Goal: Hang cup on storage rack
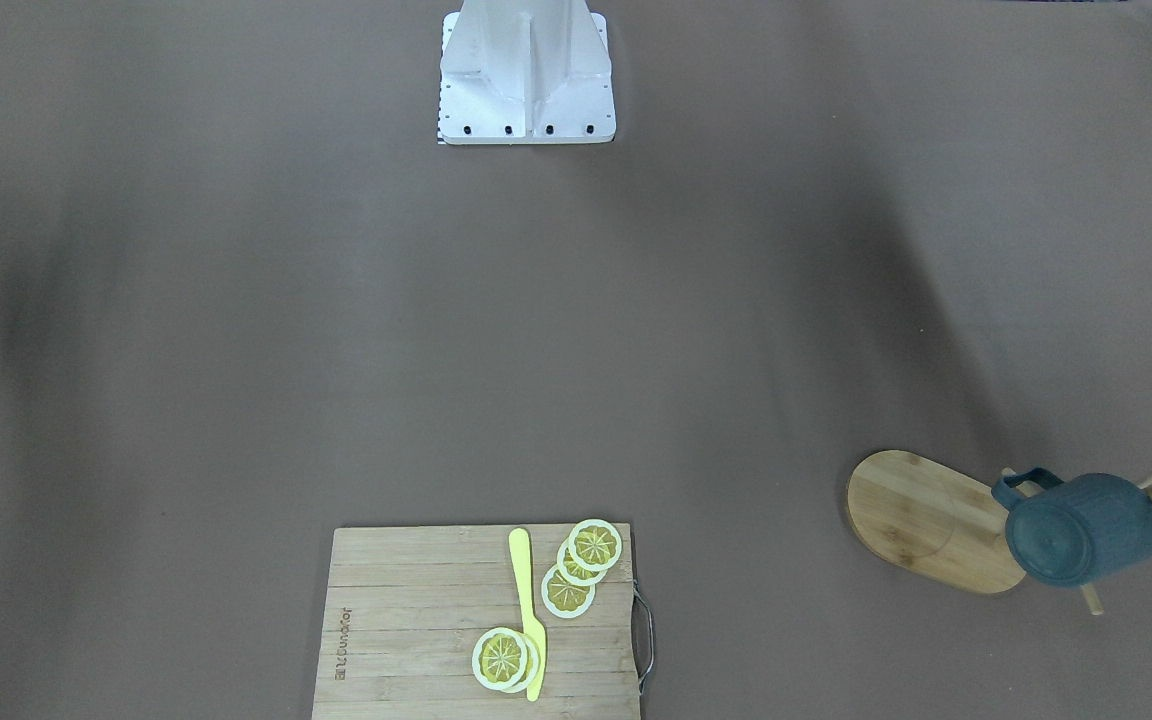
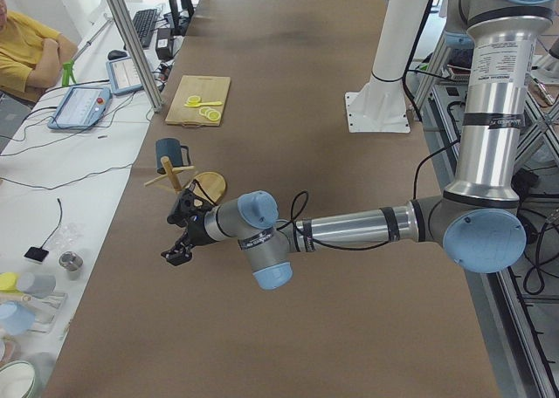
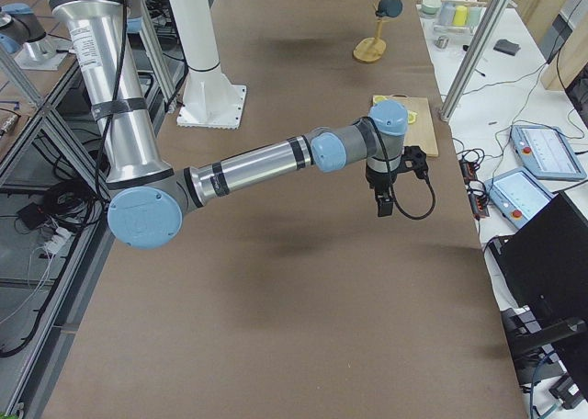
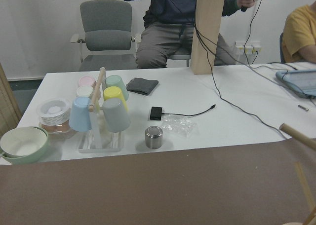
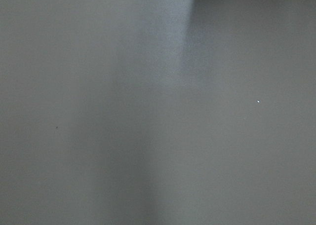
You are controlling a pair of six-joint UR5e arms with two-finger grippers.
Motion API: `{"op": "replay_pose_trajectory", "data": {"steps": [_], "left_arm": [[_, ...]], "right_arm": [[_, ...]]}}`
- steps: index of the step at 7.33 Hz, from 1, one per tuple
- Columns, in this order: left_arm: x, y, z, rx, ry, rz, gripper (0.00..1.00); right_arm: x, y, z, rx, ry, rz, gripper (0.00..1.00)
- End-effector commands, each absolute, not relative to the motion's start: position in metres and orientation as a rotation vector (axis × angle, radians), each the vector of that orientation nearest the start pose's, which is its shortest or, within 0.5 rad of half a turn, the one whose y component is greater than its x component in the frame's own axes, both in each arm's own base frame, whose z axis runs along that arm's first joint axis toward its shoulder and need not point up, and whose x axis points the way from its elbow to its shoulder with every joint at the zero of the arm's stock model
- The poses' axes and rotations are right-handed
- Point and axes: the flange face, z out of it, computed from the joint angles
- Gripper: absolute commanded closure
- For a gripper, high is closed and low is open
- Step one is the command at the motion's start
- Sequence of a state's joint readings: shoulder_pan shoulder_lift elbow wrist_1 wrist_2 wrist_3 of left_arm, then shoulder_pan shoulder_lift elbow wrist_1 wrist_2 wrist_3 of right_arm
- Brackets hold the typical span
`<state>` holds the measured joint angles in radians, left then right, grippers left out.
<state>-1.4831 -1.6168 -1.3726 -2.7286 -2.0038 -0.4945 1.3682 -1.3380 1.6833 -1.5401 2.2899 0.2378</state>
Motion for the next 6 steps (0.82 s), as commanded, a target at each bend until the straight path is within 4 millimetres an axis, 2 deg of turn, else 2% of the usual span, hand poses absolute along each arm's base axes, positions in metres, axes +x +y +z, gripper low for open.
{"op": "replay_pose_trajectory", "data": {"steps": [1,3,5,6], "left_arm": [[-0.07,-0.542,0.592,0.701,0.628,-0.046,0.03],[-0.092,-0.534,0.567,0.502,0.847,-0.076,0.03],[-0.084,-0.519,0.551,0.318,1.014,-0.098,0.02],[-0.073,-0.505,0.552,0.267,1.014,-0.087,0.02]], "right_arm": [[-0.052,-0.589,0.476,0.195,-0.773,-0.102,0.0],[-0.048,-0.587,0.48,0.189,-0.778,-0.095,0.0],[-0.012,-0.57,0.506,0.146,-0.814,-0.022,0.0],[0.007,-0.557,0.524,0.097,-0.819,0.029,0.0]]}}
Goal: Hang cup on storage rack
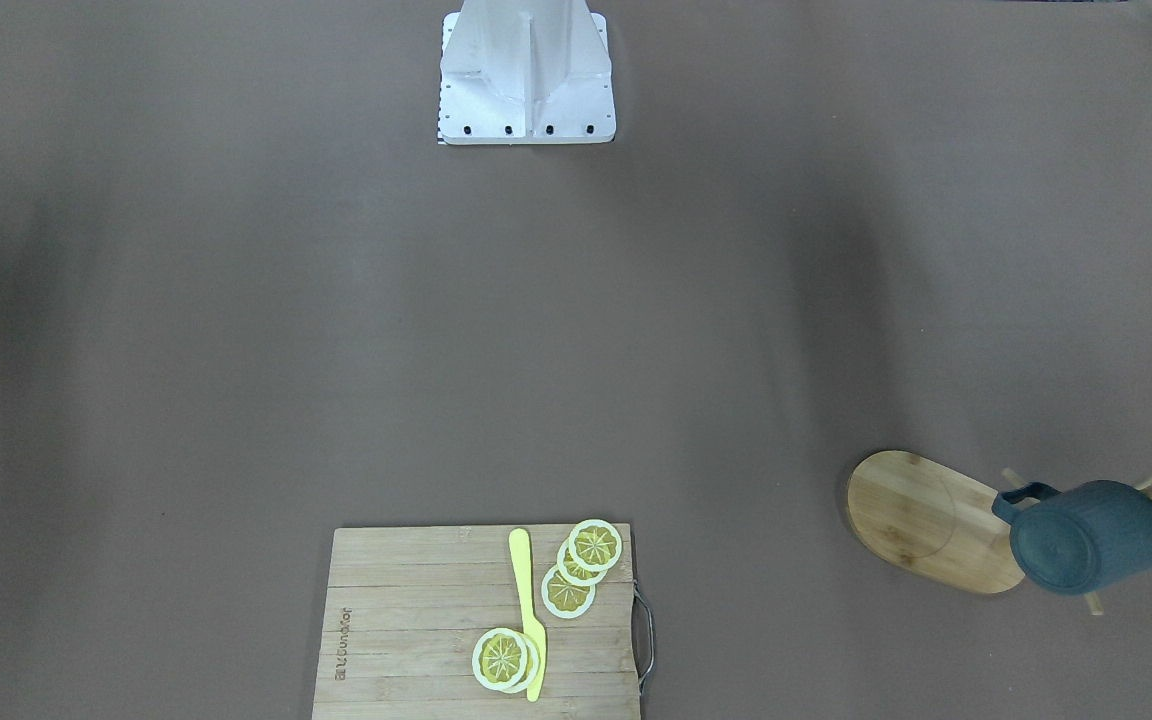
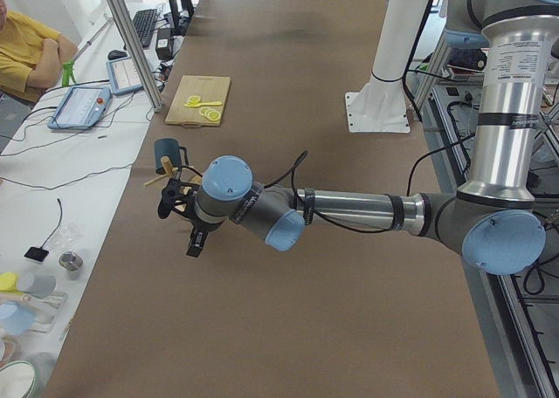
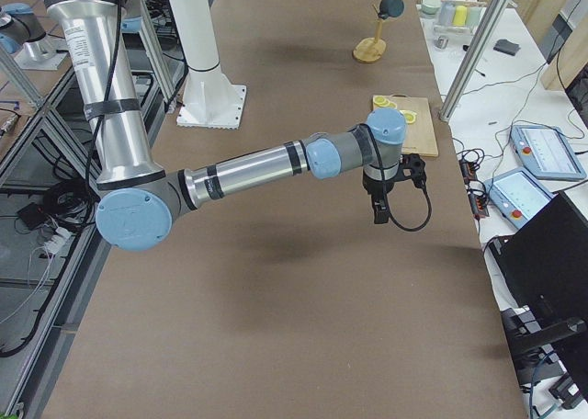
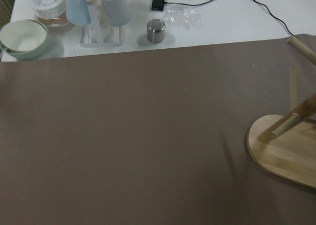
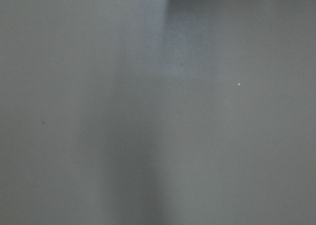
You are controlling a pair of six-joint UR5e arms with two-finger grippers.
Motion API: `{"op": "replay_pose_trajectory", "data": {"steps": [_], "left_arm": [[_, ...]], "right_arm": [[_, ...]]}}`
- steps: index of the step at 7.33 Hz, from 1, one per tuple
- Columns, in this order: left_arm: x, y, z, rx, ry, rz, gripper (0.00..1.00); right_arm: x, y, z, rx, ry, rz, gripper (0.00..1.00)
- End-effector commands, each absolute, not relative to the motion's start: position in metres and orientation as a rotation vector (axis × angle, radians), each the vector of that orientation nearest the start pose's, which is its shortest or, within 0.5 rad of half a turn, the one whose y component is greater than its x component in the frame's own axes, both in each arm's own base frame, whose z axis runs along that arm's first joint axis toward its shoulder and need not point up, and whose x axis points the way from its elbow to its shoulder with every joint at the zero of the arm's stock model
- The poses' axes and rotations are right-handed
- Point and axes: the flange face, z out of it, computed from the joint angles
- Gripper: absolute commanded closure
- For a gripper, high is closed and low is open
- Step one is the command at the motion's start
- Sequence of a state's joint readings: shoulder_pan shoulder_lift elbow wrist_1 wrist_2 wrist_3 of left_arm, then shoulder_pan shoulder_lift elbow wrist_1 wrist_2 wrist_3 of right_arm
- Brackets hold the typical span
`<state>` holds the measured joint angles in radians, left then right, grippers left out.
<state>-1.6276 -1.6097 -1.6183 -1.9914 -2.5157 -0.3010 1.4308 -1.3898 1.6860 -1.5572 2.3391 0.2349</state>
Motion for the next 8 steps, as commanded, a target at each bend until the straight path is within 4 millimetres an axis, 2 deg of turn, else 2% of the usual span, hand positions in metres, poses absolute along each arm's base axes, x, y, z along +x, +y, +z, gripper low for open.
{"op": "replay_pose_trajectory", "data": {"steps": [1,3,5,7,8], "left_arm": [[-0.062,-0.487,0.575,0.283,0.975,0.024,0.02],[-0.061,-0.468,0.609,0.289,0.858,0.102,0.02],[-0.05,-0.449,0.635,0.237,0.806,0.111,0.02],[-0.055,-0.446,0.65,0.211,0.723,0.211,0.02],[-0.059,-0.459,0.628,0.066,0.731,0.155,0.02]], "right_arm": [[0.016,-0.554,0.528,0.086,-0.809,0.028,0.0],[0.027,-0.551,0.537,0.081,-0.771,-0.038,0.0],[0.034,-0.55,0.541,0.084,-0.737,-0.054,0.0],[0.035,-0.548,0.545,0.08,-0.73,-0.058,0.0],[0.035,-0.545,0.55,0.08,-0.729,-0.078,0.0]]}}
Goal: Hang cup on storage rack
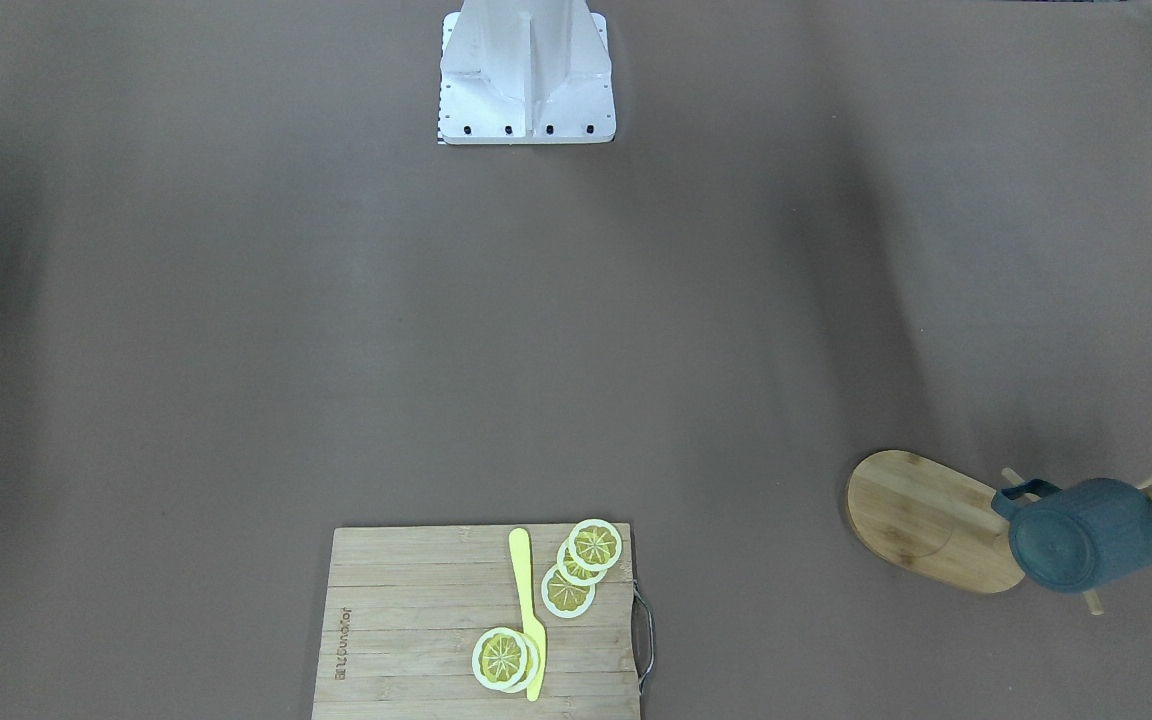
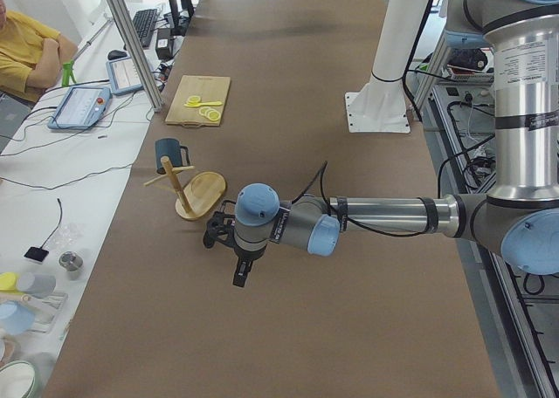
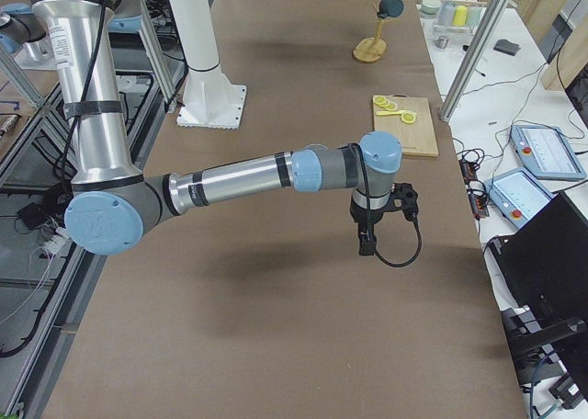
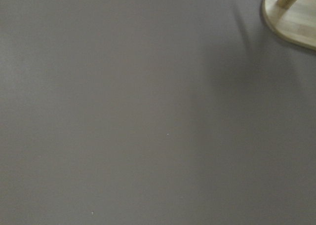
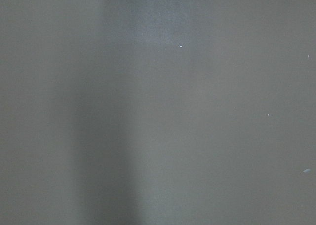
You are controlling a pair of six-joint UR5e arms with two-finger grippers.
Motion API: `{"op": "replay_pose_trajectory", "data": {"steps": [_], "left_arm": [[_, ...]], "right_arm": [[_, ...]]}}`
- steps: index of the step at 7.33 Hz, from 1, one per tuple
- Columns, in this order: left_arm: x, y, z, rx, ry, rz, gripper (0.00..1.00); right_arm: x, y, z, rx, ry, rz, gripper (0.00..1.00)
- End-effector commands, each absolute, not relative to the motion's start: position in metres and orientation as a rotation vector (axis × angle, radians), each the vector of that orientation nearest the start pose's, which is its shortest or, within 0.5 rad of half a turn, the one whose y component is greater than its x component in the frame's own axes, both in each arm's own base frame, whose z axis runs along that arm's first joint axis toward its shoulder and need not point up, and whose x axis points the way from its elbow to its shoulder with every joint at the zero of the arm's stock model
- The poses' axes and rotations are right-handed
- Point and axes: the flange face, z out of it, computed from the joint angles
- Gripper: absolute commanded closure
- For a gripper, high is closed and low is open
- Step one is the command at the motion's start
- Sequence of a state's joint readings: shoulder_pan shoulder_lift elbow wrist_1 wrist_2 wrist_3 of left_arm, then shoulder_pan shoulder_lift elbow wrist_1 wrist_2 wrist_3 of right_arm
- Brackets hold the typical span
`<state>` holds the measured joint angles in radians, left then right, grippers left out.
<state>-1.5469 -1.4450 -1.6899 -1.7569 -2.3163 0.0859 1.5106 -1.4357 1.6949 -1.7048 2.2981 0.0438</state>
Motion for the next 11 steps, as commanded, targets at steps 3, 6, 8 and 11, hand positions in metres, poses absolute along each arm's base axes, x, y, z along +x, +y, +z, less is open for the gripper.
{"op": "replay_pose_trajectory", "data": {"steps": [3,6,8,11], "left_arm": [[-0.059,-0.47,0.607,0.015,0.743,0.134,0.02],[-0.056,-0.467,0.618,-0.003,0.747,0.126,0.02],[-0.055,-0.487,0.601,0.023,0.746,0.131,0.02],[-0.052,-0.493,0.602,0.014,0.743,0.132,0.02]], "right_arm": [[0.037,-0.541,0.553,0.079,-0.728,-0.079,0.0],[0.037,-0.541,0.553,0.079,-0.728,-0.079,0.0],[0.037,-0.54,0.553,0.08,-0.73,-0.078,0.0],[0.037,-0.541,0.55,0.086,-0.73,-0.08,0.0]]}}
